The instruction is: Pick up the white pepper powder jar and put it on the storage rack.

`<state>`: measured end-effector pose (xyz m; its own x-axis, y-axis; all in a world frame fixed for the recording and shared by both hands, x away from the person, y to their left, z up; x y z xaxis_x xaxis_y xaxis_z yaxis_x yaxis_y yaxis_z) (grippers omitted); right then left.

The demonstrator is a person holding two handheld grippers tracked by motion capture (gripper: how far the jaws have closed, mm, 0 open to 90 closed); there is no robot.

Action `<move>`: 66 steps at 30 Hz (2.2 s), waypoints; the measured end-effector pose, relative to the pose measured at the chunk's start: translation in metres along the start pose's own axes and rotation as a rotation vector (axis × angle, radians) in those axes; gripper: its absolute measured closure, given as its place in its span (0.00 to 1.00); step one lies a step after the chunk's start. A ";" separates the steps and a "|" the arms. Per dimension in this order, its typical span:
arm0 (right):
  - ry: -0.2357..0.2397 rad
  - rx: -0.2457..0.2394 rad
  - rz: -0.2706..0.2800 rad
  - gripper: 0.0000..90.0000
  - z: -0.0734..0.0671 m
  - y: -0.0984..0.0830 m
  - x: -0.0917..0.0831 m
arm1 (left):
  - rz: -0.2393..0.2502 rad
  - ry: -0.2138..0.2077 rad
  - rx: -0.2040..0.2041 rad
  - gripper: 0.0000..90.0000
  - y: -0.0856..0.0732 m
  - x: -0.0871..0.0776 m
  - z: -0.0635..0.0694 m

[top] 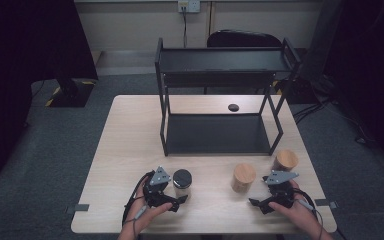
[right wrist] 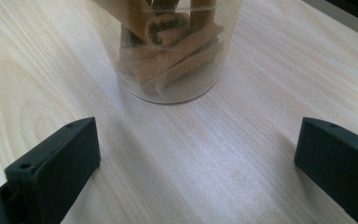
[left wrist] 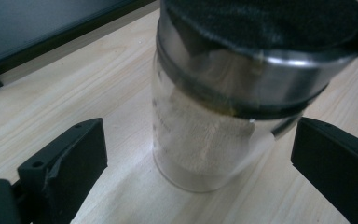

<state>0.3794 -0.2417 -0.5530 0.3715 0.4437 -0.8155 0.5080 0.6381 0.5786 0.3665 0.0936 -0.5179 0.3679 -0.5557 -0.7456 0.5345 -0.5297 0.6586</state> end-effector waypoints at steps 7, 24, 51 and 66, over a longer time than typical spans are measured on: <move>0.000 0.001 -0.001 0.00 0.000 0.000 0.000 | -0.001 -0.006 -0.001 0.04 0.003 0.006 0.002; 0.000 0.001 -0.001 0.00 0.000 0.000 0.000 | 0.027 -0.044 -0.020 0.19 0.011 0.015 0.003; 0.000 0.000 0.000 0.00 0.000 0.000 0.000 | 0.029 0.022 0.040 0.33 0.014 0.019 0.006; 0.000 0.000 0.000 0.00 0.000 0.000 0.000 | 0.037 0.028 0.005 0.33 0.032 0.007 -0.007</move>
<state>0.3795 -0.2417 -0.5529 0.3715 0.4440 -0.8154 0.5078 0.6380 0.5788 0.3918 0.0776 -0.5026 0.4089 -0.5568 -0.7230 0.5163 -0.5122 0.6864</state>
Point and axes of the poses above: each handheld gripper's, and its own axes: x roughly forward along the jaws, y roughly out of its top, z roughly to its right, the point moved 6 cm from there along x, roughly forward along the jaws, and after that the axes turned 10 degrees about -z, right-handed, at the moved point
